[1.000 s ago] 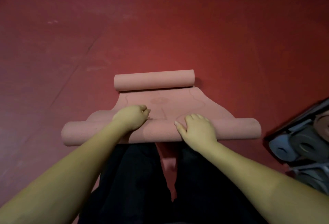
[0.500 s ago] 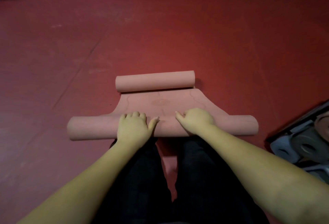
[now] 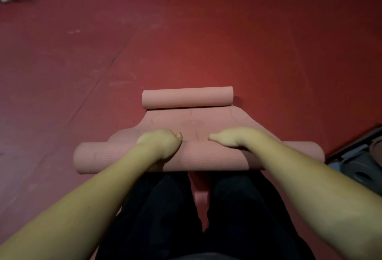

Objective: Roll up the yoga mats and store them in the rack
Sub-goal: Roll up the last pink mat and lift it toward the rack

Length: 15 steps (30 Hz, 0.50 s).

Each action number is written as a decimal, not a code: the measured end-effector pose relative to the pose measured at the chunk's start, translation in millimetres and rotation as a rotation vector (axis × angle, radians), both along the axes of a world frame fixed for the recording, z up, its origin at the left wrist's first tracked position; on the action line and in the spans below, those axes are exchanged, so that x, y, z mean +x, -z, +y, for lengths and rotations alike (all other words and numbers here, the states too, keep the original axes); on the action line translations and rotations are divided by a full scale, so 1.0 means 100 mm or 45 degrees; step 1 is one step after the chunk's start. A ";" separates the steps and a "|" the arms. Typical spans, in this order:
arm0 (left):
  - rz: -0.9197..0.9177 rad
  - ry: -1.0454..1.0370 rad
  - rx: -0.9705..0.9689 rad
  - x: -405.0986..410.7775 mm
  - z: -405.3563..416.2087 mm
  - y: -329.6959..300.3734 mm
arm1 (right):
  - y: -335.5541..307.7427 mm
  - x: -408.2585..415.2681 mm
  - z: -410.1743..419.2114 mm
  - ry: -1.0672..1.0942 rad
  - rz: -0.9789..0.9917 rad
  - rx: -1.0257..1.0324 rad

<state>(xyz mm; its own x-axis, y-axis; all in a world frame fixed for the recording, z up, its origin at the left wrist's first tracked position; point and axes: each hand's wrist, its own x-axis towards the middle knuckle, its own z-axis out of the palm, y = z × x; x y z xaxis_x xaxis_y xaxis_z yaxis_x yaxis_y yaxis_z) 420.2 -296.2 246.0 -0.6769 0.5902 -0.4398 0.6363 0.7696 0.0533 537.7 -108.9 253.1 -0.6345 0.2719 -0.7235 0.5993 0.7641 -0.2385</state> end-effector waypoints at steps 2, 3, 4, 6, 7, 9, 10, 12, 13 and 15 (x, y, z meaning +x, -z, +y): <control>-0.048 -0.024 -0.054 0.08 -0.02 0.05 | 0.12 0.07 -0.06 0.004 -0.016 -0.047; -0.057 -0.035 -0.077 0.09 0.00 0.06 | 0.18 0.09 -0.06 0.005 0.008 -0.030; -0.075 -0.044 -0.100 0.10 0.02 0.06 | 0.23 0.12 -0.05 -0.006 0.054 0.015; -0.128 -0.047 -0.133 0.08 0.06 0.05 | 0.32 0.15 -0.02 -0.013 0.213 0.131; -0.145 -0.042 -0.144 0.06 0.08 0.05 | 0.34 0.17 -0.03 0.010 0.316 0.184; -0.165 -0.030 -0.147 0.01 0.11 0.06 | 0.34 0.22 -0.09 0.050 0.535 0.322; -0.182 -0.021 -0.150 -0.01 0.12 0.07 | 0.32 0.26 -0.15 0.048 0.605 0.419; -0.227 -0.014 -0.165 -0.06 0.15 0.08 | 0.31 0.35 -0.26 0.018 0.682 0.577; -0.245 -0.018 -0.168 -0.09 0.17 0.09 | 0.34 0.41 -0.32 0.012 0.709 0.610; -0.255 -0.038 -0.167 -0.11 0.18 0.10 | 0.40 0.51 -0.44 0.019 0.724 0.637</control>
<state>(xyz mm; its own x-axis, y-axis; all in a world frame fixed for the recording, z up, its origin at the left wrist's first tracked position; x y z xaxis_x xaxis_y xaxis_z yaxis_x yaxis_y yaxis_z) 409.0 -277.7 236.0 -0.5846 0.5004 -0.6386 0.5999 0.7966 0.0749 589.1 -153.2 213.5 -0.8666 0.4935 -0.0737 0.4990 0.8551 -0.1407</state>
